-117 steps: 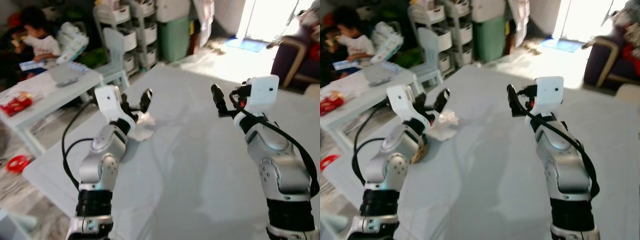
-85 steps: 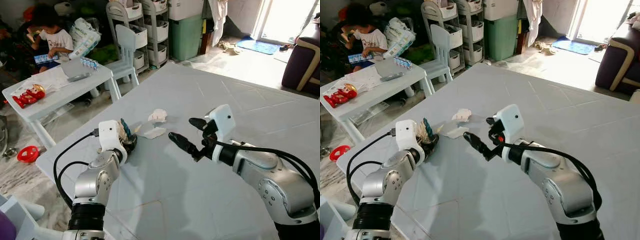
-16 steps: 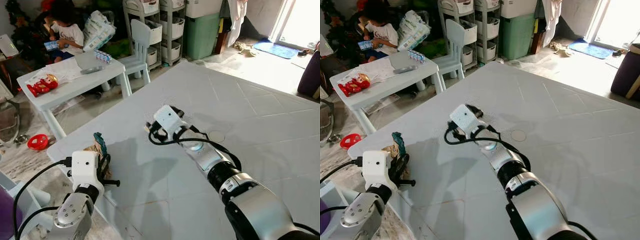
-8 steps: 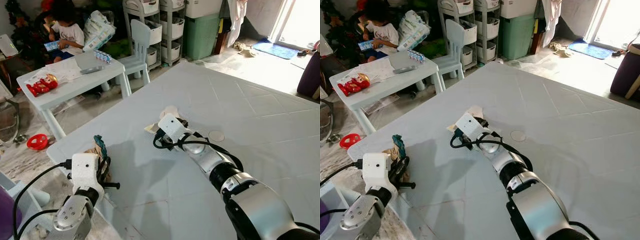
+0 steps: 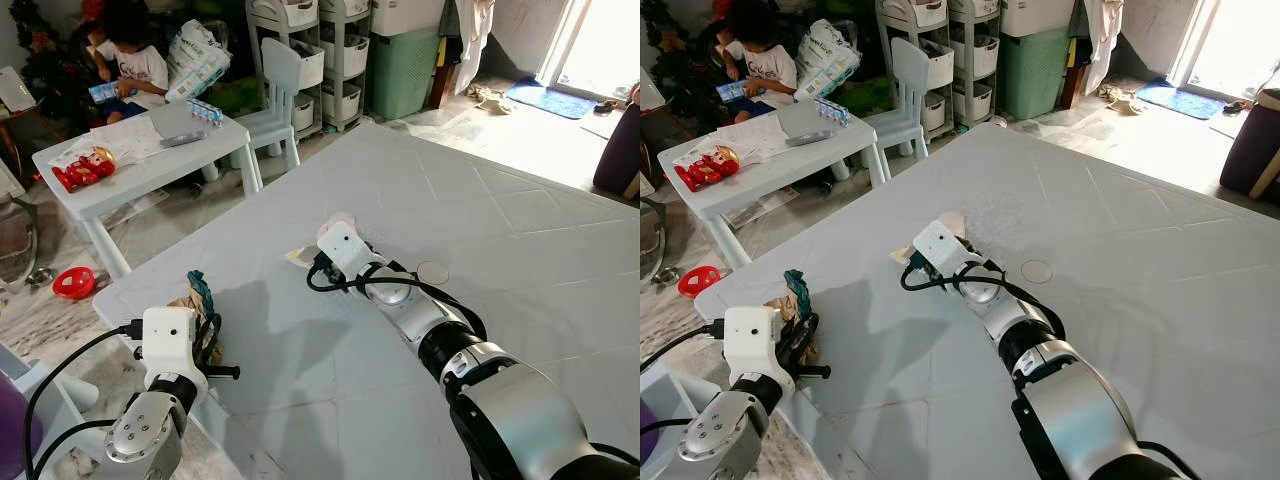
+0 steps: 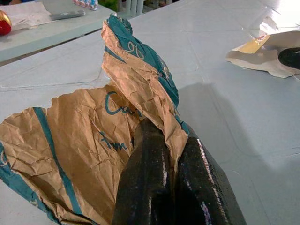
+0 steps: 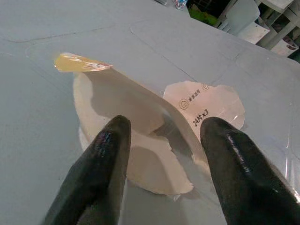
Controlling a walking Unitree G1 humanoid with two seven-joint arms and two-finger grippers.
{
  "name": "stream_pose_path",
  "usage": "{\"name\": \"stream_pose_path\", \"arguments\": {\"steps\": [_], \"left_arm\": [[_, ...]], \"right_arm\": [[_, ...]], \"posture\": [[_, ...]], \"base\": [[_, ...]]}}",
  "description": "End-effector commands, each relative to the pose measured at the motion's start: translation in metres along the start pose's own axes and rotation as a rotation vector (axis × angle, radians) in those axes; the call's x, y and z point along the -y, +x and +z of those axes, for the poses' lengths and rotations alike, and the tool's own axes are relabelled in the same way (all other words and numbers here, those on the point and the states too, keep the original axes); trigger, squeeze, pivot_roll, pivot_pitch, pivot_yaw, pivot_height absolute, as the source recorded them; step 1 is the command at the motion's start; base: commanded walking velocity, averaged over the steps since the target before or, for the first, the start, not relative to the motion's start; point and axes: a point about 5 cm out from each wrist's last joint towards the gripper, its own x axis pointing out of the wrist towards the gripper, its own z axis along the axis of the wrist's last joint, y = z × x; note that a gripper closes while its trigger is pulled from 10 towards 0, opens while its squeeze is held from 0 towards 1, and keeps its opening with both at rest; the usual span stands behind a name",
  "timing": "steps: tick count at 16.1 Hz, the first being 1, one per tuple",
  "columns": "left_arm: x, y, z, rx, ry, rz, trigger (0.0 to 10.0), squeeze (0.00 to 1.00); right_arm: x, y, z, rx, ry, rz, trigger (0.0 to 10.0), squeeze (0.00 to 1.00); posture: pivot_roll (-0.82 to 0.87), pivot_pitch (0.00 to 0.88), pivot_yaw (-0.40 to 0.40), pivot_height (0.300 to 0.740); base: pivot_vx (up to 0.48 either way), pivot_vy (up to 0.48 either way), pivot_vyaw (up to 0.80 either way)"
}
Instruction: Picking trash to rubbish bin
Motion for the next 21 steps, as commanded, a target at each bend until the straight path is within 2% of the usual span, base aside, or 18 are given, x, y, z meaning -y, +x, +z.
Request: {"name": "stream_pose_path", "arguments": {"steps": [1, 16, 18, 19, 21], "left_arm": [[0.002, 0.0, 0.003, 0.006, 0.005, -0.008, 0.0, 0.0], [0.003, 0.002, 0.003, 0.013, -0.008, -0.003, 0.0, 0.0], [0.002, 0.005, 0.008, 0.038, -0.006, 0.011, 0.0, 0.0], [0.002, 0.009, 0.012, 0.059, -0.002, 0.022, 0.0, 0.0], [0.001, 0.016, 0.017, 0.068, -0.073, 0.045, 0.0, 0.0]], "right_arm": [[0.001, 0.001, 0.004, 0.012, 0.004, -0.005, 0.0, 0.0], [-0.007, -0.001, -0.005, 0.002, -0.001, 0.02, 0.0, 0.0], [-0.004, -0.003, -0.007, 0.015, 0.024, 0.002, 0.0, 0.0], [0.0, -0.004, -0.008, 0.025, 0.067, -0.014, 0.0, 0.0], [0.006, -0.006, -0.008, 0.053, 0.125, -0.036, 0.0, 0.0]], "posture": [[0.24, 0.0, -0.019, 0.74], [0.23, 0.0, -0.026, 0.74], [0.23, 0.0, -0.026, 0.74], [0.22, 0.0, -0.025, 0.74], [0.21, 0.0, -0.024, 0.74]], "base": [[0.0, 0.0, 0.0], [0.0, 0.0, 0.0], [0.0, 0.0, 0.0], [0.0, 0.0, 0.0], [0.0, 0.0, 0.0]]}}
